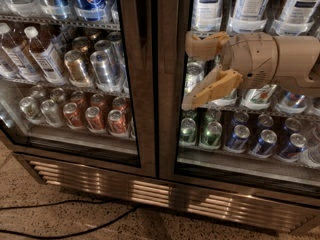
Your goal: Open right fridge door
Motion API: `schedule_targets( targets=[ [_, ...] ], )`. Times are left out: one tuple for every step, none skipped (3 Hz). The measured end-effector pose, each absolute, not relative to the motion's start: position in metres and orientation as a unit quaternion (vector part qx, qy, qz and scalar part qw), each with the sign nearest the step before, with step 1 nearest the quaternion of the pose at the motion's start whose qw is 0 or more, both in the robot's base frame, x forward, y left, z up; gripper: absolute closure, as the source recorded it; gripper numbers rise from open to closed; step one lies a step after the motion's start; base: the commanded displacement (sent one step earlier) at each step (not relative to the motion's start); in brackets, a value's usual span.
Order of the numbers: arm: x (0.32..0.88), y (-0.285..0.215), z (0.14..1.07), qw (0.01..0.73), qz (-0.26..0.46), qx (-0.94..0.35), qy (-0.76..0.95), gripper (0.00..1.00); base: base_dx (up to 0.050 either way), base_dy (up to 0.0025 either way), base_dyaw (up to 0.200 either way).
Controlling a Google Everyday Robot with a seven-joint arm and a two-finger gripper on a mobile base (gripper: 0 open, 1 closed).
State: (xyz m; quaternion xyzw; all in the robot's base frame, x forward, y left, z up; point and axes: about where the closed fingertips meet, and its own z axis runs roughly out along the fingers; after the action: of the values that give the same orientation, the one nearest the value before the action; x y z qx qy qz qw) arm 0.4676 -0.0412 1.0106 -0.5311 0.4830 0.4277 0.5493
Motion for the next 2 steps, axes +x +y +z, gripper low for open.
schedule_targets(
  targets=[
    [0.467,-0.041,1.011,0.549,0.428,-0.531,0.483,0.00,0.000,0.00001,-0.200],
    [0.427,-0.034,1.010,0.545,0.433,-0.527,0.487,0.00,0.000,0.00000,0.000]
  ],
)
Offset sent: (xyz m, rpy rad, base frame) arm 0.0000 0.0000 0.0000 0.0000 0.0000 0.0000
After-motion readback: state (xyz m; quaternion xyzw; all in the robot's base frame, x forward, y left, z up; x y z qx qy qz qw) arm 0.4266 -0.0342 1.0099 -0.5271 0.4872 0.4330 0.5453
